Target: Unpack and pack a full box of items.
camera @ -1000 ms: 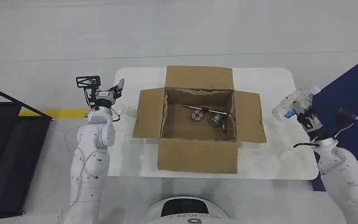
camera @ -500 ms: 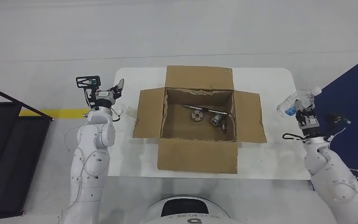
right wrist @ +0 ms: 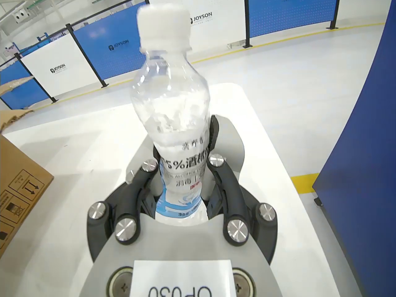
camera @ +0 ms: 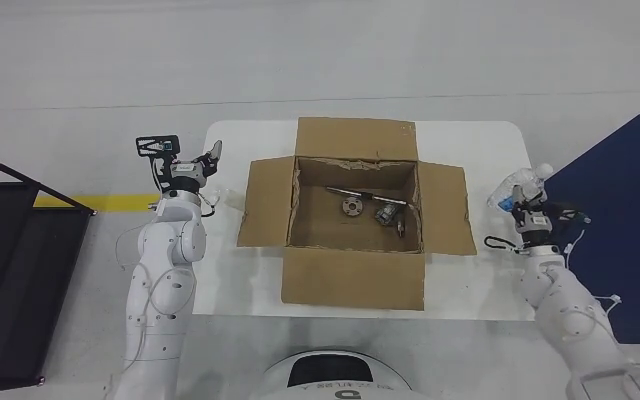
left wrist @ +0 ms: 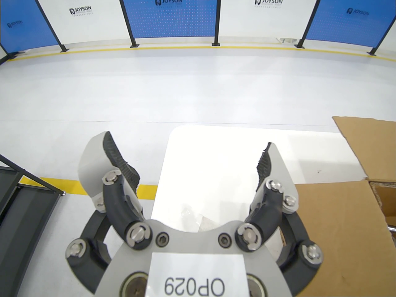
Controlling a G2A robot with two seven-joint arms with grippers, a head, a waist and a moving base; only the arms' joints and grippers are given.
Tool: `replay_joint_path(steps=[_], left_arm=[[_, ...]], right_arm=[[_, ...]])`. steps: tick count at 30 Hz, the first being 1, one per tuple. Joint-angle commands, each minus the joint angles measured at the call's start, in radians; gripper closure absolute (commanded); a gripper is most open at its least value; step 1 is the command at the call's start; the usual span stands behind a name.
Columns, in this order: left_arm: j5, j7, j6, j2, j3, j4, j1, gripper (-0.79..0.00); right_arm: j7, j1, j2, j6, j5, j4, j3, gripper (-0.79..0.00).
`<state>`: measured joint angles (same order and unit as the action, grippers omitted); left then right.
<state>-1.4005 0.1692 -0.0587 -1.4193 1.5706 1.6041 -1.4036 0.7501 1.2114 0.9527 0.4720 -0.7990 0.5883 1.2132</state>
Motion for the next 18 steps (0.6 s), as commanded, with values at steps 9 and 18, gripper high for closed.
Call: replay_joint_path(steps=[9,18], left_arm=[[0.000,0.000,0.000,0.000,0.000,0.000,0.000,-0.785],[0.000,0.000,0.000,0.000,0.000,0.000,0.000,-0.785]], right_arm=[[0.042,-0.041,0.020,0.058,-0.041,-0.103,-0.013,-0.785],[0.136,-0.007,-0.007,0.208,-0.104,-0.098,0.028,-0.785]])
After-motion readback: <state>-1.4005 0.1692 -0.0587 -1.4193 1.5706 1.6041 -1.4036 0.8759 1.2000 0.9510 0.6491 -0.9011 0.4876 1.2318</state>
